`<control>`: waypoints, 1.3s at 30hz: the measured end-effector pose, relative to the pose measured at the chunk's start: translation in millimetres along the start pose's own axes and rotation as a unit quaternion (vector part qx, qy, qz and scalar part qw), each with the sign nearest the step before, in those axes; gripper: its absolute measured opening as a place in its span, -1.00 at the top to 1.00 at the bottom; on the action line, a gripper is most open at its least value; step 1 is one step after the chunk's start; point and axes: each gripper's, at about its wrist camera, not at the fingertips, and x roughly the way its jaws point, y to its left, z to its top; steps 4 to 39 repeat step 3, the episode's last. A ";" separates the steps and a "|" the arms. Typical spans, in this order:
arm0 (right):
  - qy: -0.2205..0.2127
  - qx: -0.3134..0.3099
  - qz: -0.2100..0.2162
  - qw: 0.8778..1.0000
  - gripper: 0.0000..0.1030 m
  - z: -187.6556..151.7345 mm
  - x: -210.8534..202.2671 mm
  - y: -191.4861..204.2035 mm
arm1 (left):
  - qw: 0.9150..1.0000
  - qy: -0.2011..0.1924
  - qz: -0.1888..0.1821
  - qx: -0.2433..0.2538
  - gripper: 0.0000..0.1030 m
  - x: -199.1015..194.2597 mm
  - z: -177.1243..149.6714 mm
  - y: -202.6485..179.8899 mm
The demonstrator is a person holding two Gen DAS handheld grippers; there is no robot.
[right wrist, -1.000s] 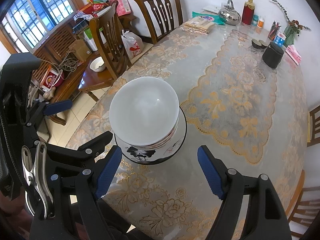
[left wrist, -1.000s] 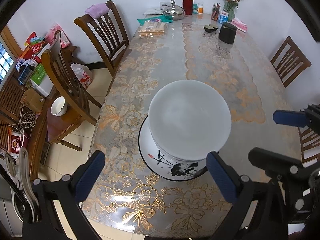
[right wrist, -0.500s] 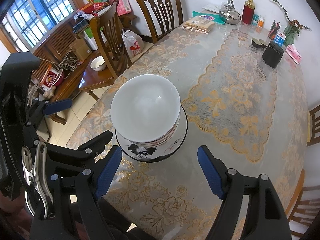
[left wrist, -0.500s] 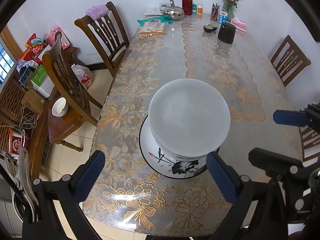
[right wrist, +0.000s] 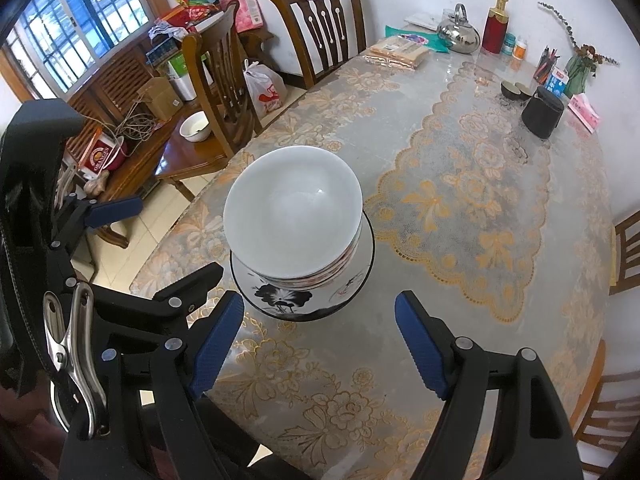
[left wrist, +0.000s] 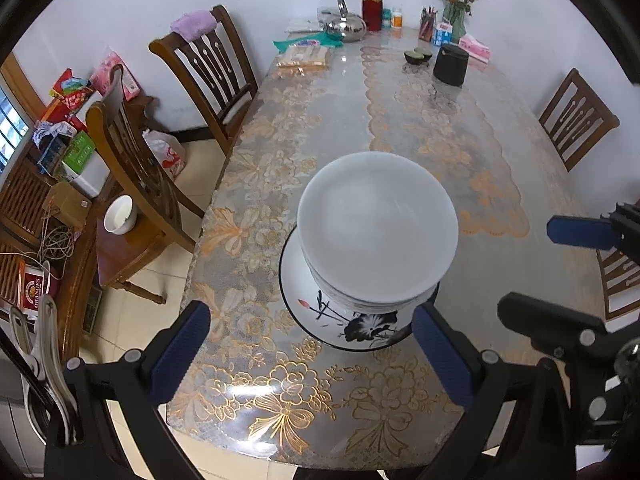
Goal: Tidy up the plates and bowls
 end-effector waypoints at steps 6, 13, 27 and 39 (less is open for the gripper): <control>-0.001 0.000 -0.002 1.000 -0.55 -1.9 -1.9 1.0 | 1.000 0.000 0.003 -0.005 -0.99 -0.8 -1.3 1.1; -0.001 0.000 -0.002 1.000 -0.55 -1.9 -1.9 1.0 | 1.000 0.000 0.003 -0.005 -0.99 -0.8 -1.3 1.1; -0.001 0.000 -0.002 1.000 -0.55 -1.9 -1.9 1.0 | 1.000 0.000 0.003 -0.005 -0.99 -0.8 -1.3 1.1; -0.001 0.000 -0.002 1.000 -0.55 -1.9 -1.9 1.0 | 1.000 0.000 0.003 -0.005 -0.99 -0.8 -1.3 1.1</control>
